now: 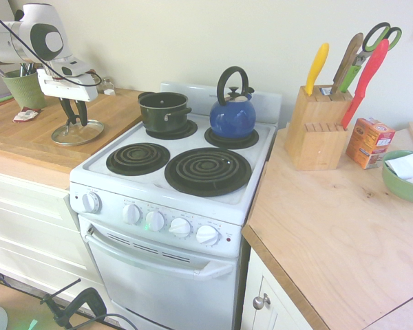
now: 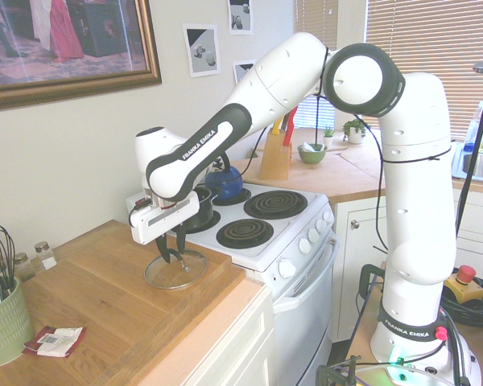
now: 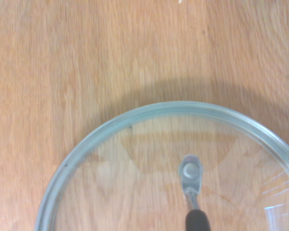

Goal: Cover the lid of the pot

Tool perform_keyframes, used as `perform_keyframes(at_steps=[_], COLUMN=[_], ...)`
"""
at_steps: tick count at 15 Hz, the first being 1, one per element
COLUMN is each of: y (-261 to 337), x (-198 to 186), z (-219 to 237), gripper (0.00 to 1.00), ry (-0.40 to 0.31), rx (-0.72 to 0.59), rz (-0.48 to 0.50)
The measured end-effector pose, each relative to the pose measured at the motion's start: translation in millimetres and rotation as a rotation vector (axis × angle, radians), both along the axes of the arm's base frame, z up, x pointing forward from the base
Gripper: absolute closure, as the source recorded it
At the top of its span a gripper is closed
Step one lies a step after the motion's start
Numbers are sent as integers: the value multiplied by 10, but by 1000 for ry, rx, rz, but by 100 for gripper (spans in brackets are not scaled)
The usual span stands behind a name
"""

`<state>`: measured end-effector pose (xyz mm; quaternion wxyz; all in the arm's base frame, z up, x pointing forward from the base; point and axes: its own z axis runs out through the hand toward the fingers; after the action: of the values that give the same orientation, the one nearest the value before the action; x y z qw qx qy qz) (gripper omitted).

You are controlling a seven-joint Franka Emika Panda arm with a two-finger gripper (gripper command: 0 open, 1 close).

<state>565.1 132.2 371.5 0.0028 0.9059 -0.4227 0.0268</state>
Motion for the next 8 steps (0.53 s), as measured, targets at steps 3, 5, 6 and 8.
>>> perform_keyframes(at_steps=[3,5,6,8], y=[25,17,4,-34], x=[-4,0,3,13], z=[4,6,5,6], gripper=[100,100,100,100], ry=[-1,-2,-2,-2], rx=[0,0,0,4], rz=[-2,-6,-9,-20])
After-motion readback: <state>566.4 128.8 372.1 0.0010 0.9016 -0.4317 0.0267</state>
